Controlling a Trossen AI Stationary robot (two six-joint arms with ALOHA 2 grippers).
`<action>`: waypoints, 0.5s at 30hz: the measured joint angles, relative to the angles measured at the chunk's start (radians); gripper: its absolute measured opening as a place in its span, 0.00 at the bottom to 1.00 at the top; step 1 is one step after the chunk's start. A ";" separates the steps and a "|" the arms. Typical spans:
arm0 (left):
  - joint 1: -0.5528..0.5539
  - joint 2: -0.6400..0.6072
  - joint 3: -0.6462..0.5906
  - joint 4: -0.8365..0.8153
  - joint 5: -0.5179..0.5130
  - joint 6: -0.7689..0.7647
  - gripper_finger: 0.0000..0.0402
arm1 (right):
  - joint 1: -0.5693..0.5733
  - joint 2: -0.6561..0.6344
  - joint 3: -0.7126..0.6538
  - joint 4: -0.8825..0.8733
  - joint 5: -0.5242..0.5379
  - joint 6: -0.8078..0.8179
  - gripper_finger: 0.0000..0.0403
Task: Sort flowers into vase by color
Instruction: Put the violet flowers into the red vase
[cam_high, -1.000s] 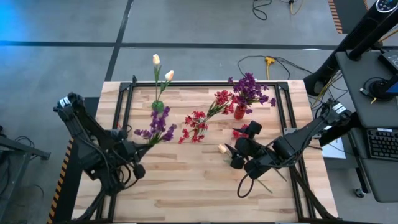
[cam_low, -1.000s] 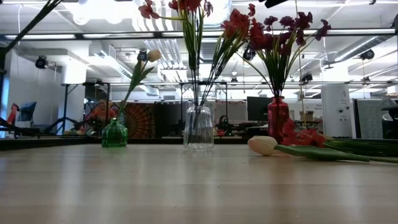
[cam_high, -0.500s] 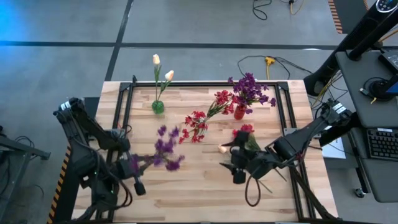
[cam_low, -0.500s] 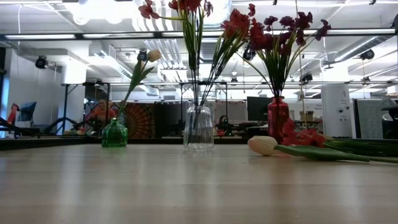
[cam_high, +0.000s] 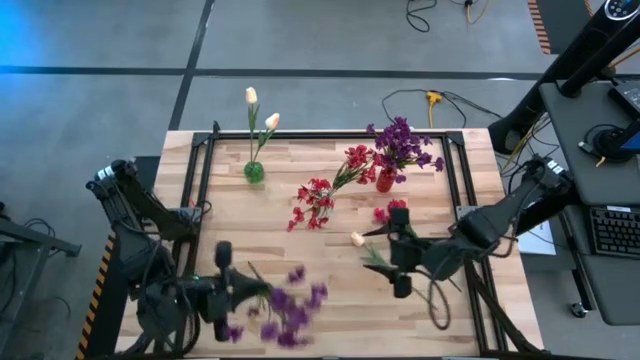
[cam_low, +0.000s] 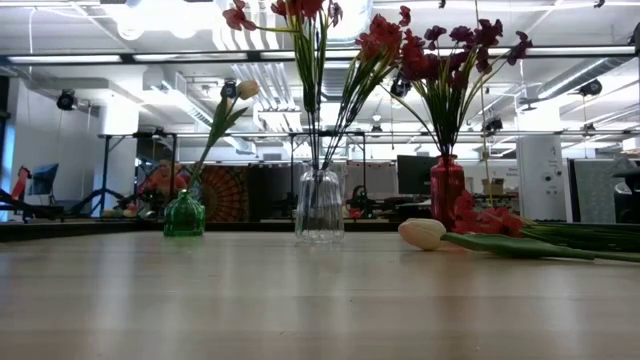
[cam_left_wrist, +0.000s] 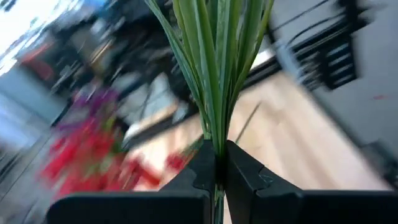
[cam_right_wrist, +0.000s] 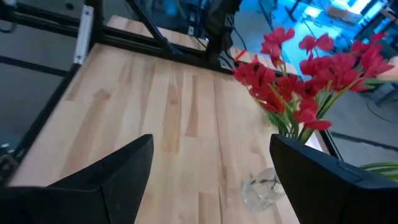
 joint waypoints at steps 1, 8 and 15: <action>0.011 0.000 -0.019 0.087 0.042 0.075 0.00 | 0.007 -0.013 -0.001 -0.003 -0.001 -0.002 0.78; 0.121 -0.007 -0.199 0.624 0.213 0.356 0.00 | 0.063 -0.039 -0.036 0.023 0.001 0.003 0.78; 0.190 -0.006 -0.362 0.953 0.326 0.353 0.00 | 0.082 0.007 -0.149 0.364 0.034 -0.149 0.78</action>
